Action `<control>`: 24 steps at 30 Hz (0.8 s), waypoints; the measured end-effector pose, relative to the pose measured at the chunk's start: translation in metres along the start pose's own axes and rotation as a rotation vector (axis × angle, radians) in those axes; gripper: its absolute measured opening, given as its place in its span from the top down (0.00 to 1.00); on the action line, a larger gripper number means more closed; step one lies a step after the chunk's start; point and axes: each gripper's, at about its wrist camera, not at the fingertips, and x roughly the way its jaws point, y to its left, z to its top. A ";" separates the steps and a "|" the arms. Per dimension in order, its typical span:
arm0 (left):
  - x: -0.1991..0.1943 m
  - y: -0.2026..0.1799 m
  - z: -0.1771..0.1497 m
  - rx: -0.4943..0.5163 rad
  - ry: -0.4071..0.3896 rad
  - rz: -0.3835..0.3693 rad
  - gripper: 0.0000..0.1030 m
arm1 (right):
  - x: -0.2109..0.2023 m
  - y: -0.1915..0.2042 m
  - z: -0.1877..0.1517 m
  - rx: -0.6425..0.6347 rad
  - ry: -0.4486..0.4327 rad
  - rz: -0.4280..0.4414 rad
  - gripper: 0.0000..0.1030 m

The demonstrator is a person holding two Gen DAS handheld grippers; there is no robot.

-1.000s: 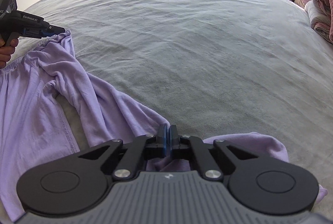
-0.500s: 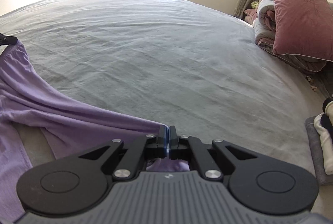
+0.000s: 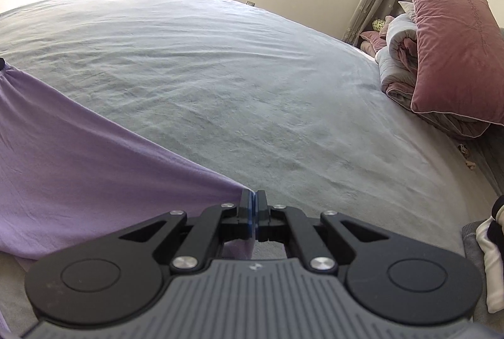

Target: Fold clothes

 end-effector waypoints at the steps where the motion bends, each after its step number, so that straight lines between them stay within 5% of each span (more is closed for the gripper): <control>1: 0.004 0.000 -0.001 0.010 0.007 0.013 0.97 | 0.006 0.001 0.002 0.001 0.006 -0.001 0.99; 15: 0.031 -0.011 -0.009 0.117 0.048 0.152 0.96 | 0.066 0.021 0.001 -0.016 0.069 -0.036 0.97; 18: 0.026 -0.010 -0.004 0.083 0.066 0.156 0.83 | 0.061 0.020 0.004 -0.010 0.080 -0.026 0.84; 20: 0.018 -0.009 -0.001 0.044 0.078 0.155 0.61 | 0.055 0.015 0.007 0.023 0.082 -0.010 0.63; 24: -0.004 -0.010 -0.001 -0.035 0.119 0.162 0.59 | 0.034 0.005 0.006 0.093 0.074 0.040 0.56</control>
